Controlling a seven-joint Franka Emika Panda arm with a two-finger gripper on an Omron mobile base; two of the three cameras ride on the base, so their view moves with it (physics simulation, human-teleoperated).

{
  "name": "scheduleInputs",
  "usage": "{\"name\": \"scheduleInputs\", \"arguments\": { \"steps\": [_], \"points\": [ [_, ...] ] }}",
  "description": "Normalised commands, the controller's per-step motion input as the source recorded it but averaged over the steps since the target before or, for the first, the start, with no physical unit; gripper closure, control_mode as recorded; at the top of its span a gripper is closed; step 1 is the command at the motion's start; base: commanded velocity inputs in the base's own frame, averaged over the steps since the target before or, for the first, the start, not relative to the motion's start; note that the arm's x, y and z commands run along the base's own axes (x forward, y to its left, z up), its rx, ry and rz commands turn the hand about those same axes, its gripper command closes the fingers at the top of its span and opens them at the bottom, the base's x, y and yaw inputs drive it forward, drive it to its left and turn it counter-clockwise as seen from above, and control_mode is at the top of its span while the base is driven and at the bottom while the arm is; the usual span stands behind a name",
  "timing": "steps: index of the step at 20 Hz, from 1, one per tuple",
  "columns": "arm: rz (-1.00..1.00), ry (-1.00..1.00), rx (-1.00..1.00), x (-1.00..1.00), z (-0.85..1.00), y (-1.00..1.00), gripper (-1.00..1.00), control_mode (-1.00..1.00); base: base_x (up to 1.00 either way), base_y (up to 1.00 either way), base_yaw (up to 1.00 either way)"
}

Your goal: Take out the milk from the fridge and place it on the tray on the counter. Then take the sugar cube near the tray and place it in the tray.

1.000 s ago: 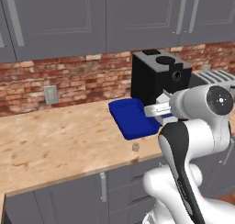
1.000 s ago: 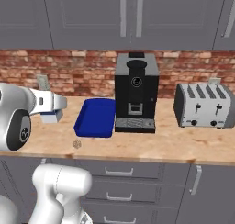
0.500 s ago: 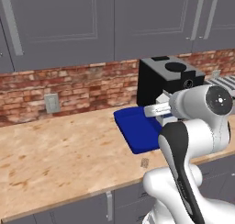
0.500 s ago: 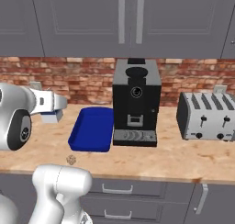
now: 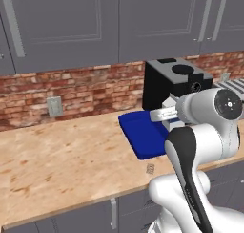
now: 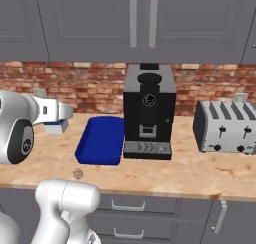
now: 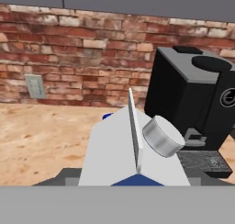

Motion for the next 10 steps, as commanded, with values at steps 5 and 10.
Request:
{"name": "scheduleInputs", "arguments": {
  "steps": [5, 10],
  "points": [
    [0.0, 0.0, 0.0, 0.0, 0.0, 0.0, 1.0, 1.0, -0.06, -0.11, 0.03],
    [0.0, 0.0, 0.0, 0.0, 0.0, 0.0, 1.0, 1.0, -0.3, -0.1, 0.01]
  ]
}}
